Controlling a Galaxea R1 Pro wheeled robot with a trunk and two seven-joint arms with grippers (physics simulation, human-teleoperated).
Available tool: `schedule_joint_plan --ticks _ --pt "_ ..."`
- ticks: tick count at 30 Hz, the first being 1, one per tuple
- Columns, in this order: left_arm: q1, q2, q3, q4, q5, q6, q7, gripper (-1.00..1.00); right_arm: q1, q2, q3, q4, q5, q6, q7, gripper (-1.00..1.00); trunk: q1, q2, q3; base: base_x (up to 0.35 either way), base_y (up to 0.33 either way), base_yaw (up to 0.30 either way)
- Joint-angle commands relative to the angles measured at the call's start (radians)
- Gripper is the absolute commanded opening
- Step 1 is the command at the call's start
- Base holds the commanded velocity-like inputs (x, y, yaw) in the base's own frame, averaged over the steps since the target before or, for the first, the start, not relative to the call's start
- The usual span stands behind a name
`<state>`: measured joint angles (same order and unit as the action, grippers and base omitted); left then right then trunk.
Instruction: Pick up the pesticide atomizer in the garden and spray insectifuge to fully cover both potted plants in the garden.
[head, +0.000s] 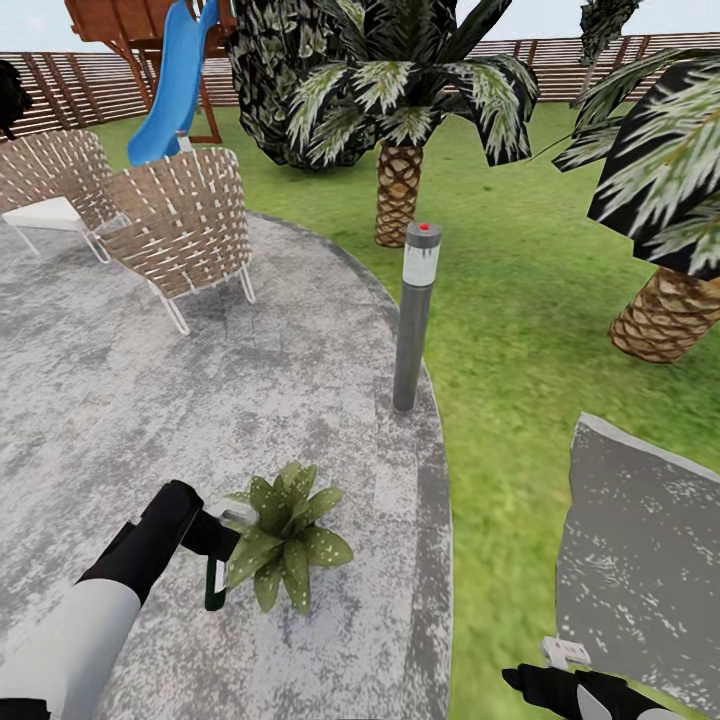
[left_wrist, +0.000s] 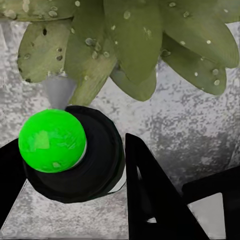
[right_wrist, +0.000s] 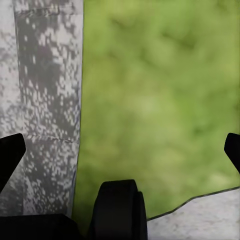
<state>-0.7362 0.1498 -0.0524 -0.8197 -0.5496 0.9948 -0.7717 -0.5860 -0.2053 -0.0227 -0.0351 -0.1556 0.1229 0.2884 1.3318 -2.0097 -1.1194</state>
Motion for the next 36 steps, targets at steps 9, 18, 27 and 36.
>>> schedule_joint_plan --ticks 9,18,27,36 --pt "-0.001 0.041 0.000 0.139 -0.005 0.002 -0.011 -1.00 0.000 0.000 -0.002 -0.002 -0.009 0.008 0.003 1.00 0.000 0.000 -0.001 0.000 0.000 0.000" --pt "-0.066 0.033 -0.001 0.120 -0.004 0.004 -0.011 -1.00 0.000 0.000 -0.002 -0.002 -0.009 0.008 0.003 1.00 0.000 0.000 -0.001 0.000 0.000 0.000" --pt "-0.050 0.042 -0.004 0.169 -0.006 0.000 -0.015 -1.00 0.000 0.000 -0.002 -0.002 -0.009 0.008 0.003 1.00 0.000 0.000 -0.001 0.000 0.000 0.000" --pt "-0.035 0.038 0.021 0.295 0.000 -0.005 -0.011 -1.00 0.000 0.000 -0.003 -0.002 -0.009 0.008 0.003 1.00 0.000 0.000 -0.001 -0.109 -0.060 0.001"
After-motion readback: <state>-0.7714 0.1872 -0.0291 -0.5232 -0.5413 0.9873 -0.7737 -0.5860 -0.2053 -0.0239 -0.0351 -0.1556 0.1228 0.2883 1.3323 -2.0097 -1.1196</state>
